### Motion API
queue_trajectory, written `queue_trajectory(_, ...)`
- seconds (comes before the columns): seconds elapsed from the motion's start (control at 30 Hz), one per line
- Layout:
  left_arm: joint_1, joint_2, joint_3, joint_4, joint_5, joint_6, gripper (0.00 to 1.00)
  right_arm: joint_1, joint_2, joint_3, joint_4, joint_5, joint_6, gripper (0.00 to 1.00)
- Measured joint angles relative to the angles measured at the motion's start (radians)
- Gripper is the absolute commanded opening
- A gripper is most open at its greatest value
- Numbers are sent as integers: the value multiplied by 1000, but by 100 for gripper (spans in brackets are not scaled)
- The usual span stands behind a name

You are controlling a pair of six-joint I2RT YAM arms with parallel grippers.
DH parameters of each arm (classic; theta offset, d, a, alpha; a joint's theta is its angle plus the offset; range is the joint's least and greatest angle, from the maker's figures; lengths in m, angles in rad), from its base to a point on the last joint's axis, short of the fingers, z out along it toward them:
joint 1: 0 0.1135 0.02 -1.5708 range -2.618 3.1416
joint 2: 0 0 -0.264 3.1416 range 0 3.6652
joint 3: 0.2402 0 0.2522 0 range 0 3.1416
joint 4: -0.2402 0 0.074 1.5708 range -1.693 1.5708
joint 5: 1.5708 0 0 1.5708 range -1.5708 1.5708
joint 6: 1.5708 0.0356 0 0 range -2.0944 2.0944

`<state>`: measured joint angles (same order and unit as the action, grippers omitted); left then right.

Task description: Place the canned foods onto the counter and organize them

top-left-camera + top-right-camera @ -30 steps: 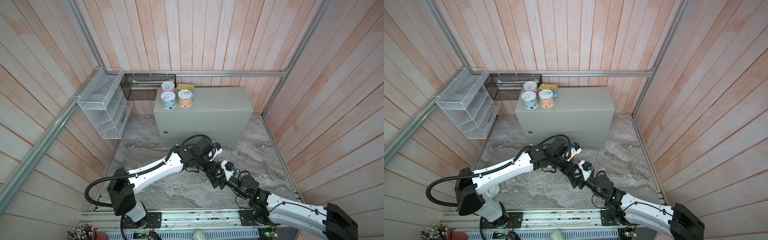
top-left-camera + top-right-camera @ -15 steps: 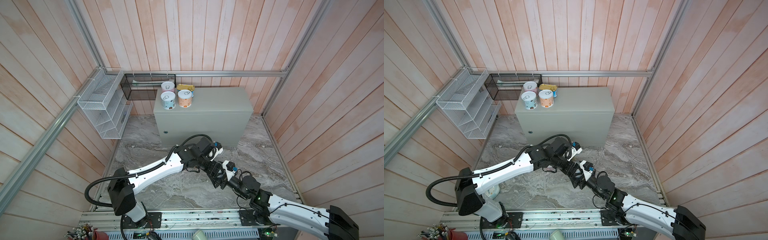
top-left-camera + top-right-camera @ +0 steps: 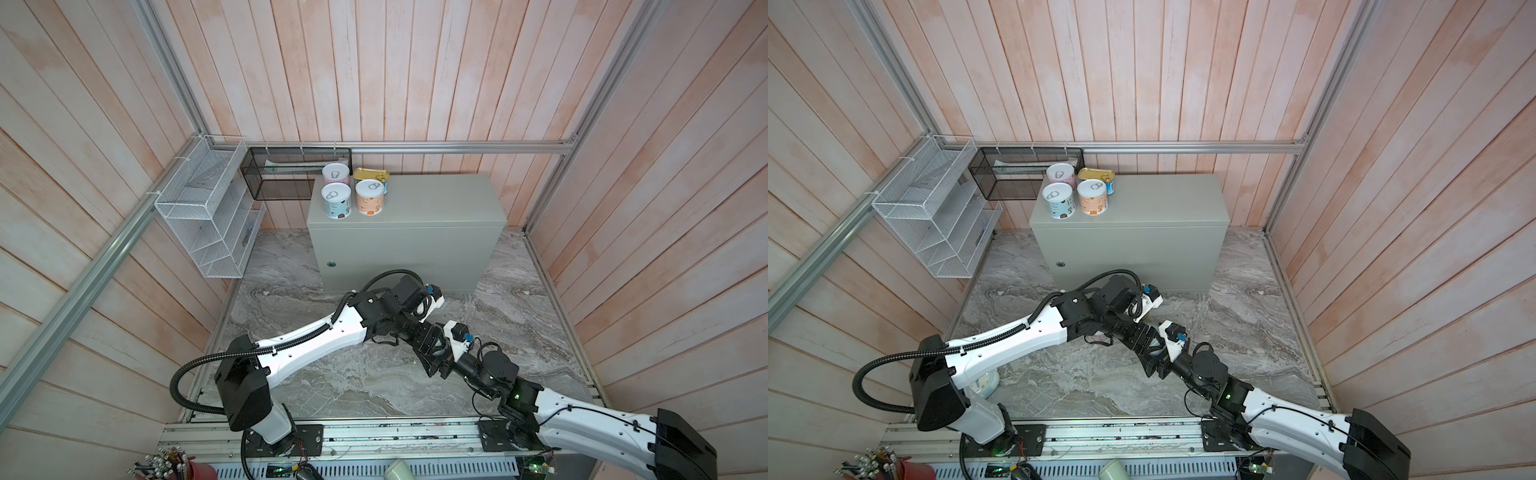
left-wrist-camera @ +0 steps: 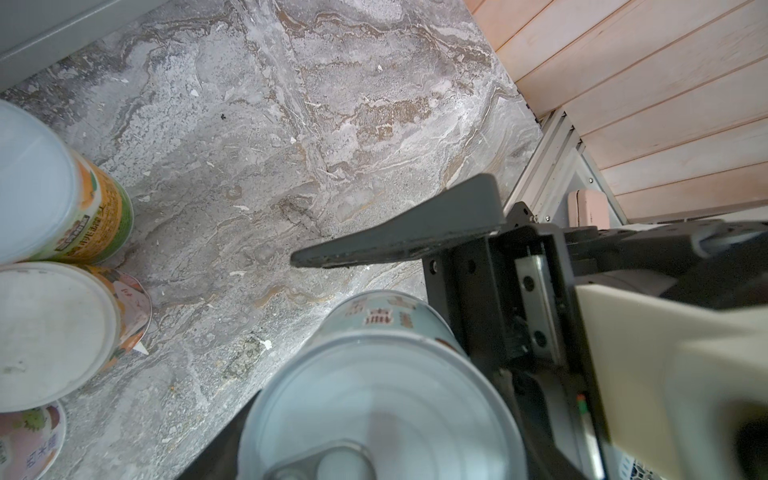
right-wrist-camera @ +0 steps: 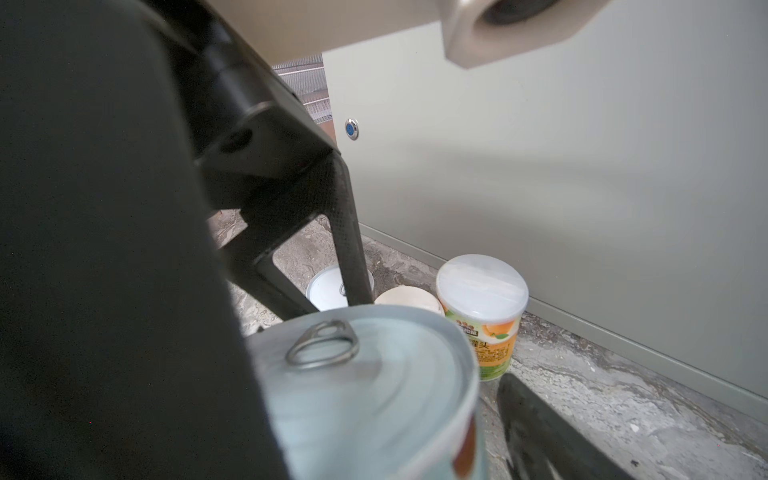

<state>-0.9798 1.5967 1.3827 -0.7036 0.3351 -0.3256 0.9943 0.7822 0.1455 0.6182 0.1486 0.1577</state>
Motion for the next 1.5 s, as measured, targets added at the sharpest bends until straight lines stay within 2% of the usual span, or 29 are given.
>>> queue_trajectory(0.53, 22, 0, -10, -26, -10, 1, 57, 1, 42, 13, -5, -20, 23, 98)
queue_trajectory(0.73, 56, 0, -10, -60, -20, 6, 57, 2, 24, 13, -5, -18, 34, 98)
queue_trajectory(1.1, 59, -2, -10, -75, -30, 10, 56, 2, 2, 13, -4, -19, 33, 98)
queue_trajectory(1.5, 62, -2, -10, -105, -30, 31, 56, 8, 76, 13, 56, -39, 30, 98)
